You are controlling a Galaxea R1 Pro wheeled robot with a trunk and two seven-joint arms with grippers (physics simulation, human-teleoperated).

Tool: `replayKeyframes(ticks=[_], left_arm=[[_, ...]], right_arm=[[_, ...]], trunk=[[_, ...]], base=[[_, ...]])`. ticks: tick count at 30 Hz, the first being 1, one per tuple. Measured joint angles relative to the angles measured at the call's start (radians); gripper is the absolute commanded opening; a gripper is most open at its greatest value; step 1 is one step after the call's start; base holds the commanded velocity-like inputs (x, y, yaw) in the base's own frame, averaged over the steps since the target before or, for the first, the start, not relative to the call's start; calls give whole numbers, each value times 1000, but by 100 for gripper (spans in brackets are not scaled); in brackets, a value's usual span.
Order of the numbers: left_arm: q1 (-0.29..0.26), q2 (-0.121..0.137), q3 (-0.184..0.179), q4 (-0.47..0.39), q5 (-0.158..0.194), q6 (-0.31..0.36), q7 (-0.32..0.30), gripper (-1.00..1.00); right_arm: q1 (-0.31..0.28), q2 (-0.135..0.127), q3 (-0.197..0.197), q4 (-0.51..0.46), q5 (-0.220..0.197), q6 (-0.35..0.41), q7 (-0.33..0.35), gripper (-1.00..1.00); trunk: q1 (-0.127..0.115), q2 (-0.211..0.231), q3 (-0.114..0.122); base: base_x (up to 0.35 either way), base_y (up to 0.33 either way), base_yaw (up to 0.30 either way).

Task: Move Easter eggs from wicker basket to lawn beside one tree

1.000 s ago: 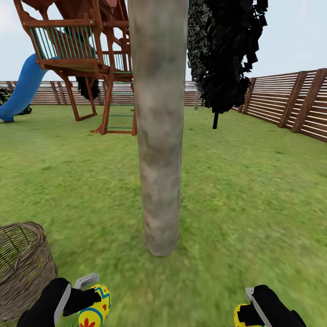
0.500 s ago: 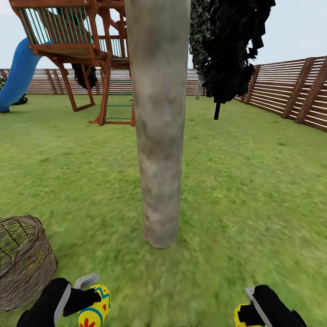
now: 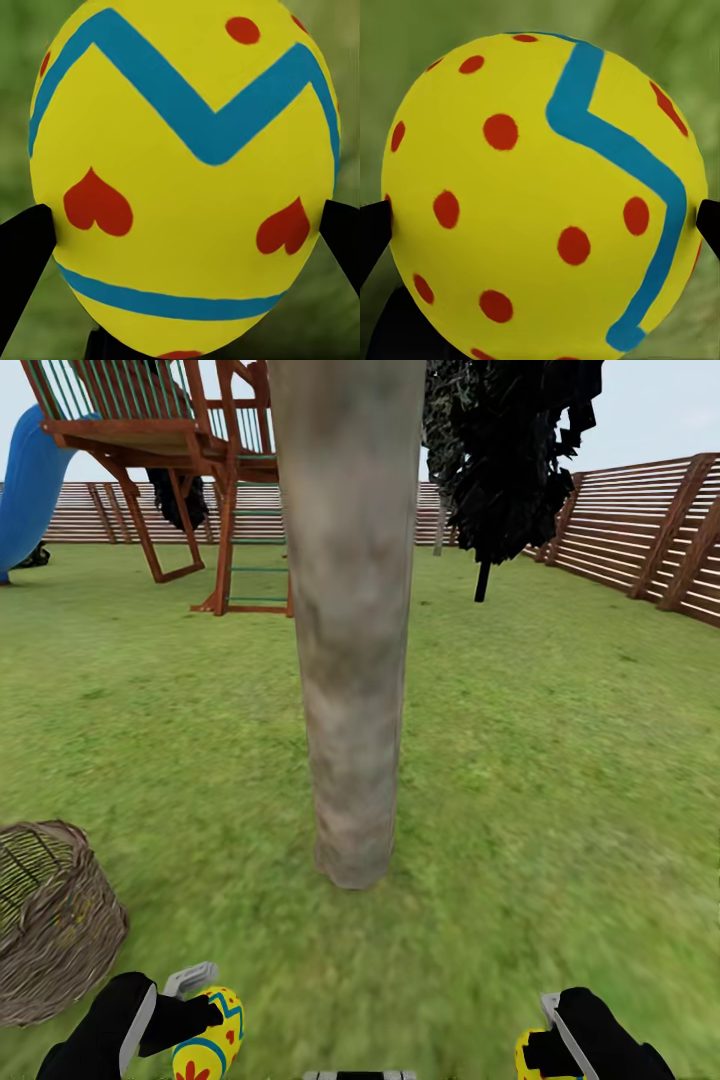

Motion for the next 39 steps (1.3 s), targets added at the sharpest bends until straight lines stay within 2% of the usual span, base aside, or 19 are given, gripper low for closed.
replayKeyframes(ticks=[39], left_arm=[[0, -1, 0, 1, 1, 0, -3, -100]], right_arm=[[0, 2, 0, 3, -3, 1, -1, -100]], trunk=[[17, -9, -147]], base=[[0, 0, 0]])
